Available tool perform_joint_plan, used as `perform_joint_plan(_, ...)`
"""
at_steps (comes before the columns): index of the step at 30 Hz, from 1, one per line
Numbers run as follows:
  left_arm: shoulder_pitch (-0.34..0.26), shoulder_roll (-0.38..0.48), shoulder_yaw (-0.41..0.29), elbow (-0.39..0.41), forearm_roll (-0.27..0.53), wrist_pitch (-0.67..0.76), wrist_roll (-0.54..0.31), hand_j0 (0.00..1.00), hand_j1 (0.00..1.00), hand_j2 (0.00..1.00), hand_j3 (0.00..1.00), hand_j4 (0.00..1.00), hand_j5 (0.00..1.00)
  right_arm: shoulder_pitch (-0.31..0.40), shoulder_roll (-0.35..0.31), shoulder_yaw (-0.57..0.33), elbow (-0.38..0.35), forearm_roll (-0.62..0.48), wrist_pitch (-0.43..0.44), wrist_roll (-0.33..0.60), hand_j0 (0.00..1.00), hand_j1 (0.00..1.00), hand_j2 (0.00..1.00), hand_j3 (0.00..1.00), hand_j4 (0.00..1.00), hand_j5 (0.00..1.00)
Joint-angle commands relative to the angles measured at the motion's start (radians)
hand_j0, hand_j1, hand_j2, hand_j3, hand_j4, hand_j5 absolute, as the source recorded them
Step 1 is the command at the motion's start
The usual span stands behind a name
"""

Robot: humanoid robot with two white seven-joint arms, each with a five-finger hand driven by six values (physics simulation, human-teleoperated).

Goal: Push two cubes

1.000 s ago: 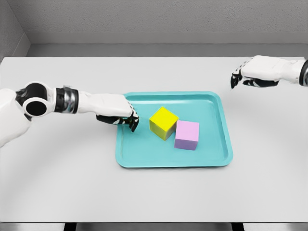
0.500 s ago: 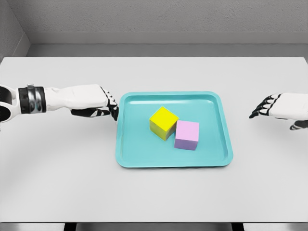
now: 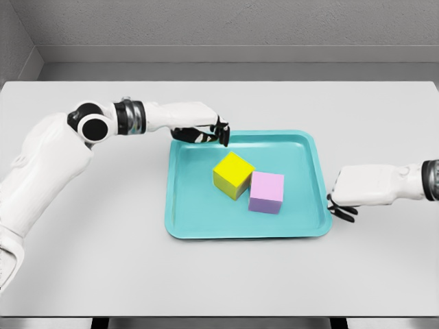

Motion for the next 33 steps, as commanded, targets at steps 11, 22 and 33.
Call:
perform_joint_plan(11, 0.008, -0.03, -0.001, 0.047, 0.007, 0.003, 0.0, 0.45, 0.45, 0.45, 0.45, 0.45, 0.45, -0.003, 0.015, 0.005, -0.001, -0.007, 0.002, 0.0, 0.0, 0.0, 0.0, 0.0, 0.0, 0.0)
perform_joint_plan(22, 0.032, 0.039, -0.001, -0.094, 0.068, 0.003, 0.0, 0.46, 0.46, 0.46, 0.46, 0.46, 0.46, 0.0, 0.024, 0.007, -0.001, -0.01, 0.002, 0.0, 0.0, 0.0, 0.0, 0.0, 0.0, 0.0)
perform_joint_plan(33, 0.06, 0.117, -0.028, -0.091, 0.116, 0.003, 0.0, 0.46, 0.46, 0.46, 0.46, 0.46, 0.46, -0.017, 0.105, 0.067, -0.001, -0.01, 0.002, 0.0, 0.0, 0.0, 0.0, 0.0, 0.0, 0.0)
